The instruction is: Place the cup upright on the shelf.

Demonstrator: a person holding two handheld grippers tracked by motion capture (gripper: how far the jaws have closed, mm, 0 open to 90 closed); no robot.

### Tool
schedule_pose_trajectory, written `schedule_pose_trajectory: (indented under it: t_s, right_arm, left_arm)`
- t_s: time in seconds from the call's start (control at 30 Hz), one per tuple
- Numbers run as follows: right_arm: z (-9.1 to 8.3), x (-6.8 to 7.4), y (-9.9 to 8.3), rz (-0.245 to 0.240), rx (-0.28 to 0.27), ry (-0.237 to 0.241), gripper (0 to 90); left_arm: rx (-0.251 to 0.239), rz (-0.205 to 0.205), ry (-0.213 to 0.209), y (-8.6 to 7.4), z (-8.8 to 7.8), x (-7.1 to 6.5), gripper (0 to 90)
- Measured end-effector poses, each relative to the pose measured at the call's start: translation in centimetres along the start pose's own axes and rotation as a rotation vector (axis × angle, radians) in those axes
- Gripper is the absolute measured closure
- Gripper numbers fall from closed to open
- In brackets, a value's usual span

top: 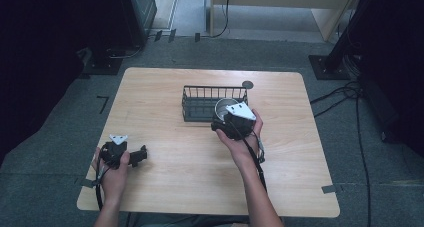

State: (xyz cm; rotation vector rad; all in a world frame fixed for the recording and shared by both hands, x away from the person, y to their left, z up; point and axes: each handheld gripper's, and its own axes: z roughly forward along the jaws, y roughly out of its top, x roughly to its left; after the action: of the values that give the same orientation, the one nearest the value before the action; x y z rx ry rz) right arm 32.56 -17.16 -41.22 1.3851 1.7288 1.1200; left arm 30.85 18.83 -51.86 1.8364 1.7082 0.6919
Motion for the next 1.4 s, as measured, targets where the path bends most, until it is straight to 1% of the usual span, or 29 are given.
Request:
schedule_pose_trajectory:
  t_s: [0.3, 0.57, 0.63, 0.87, 0.93, 1.07, 1.3, 1.4]
  right_arm:
    - [0.8, 0.0, 1.4, -0.008, -0.012, -0.003, 17.8]
    - [1.7, -0.1, 2.4, -0.019, -0.020, -0.022, 17.8]
    - [2.0, -0.3, 2.9, -0.017, -0.026, -0.035, 17.8]
    - [2.9, -0.7, 3.5, -0.008, -0.031, -0.054, 17.8]
    - [3.4, -1.0, 4.0, 0.001, -0.035, -0.062, 17.9]
    - [3.9, -1.4, 4.5, 0.011, -0.038, -0.063, 17.9]
    - [4.9, -1.7, 5.0, 0.018, -0.028, -0.067, 17.9]
    - [5.8, -1.9, 5.1, 0.021, -0.020, -0.076, 17.8]
  left_arm:
    - [-0.003, -0.002, 0.000, 0.0, 0.0, 0.0, 0.0]
    - [-0.003, -0.002, 0.000, 0.0, 0.0, 0.0, 0.0]
    - [-0.003, -0.002, 0.000, 0.0, 0.0, 0.0, 0.0]
    - [-0.003, -0.001, 0.000, 0.0, 0.0, 0.0, 0.0]
    - [-0.002, -0.001, -0.001, 0.0, 0.0, 0.0, 0.0]
    - [-0.002, -0.001, 0.000, 0.0, 0.0, 0.0, 0.0]
    - [-0.002, -0.002, 0.000, 0.0, 0.0, 0.0, 0.0]
    - [0.000, -0.001, 0.000, 0.0, 0.0, 0.0, 0.0]
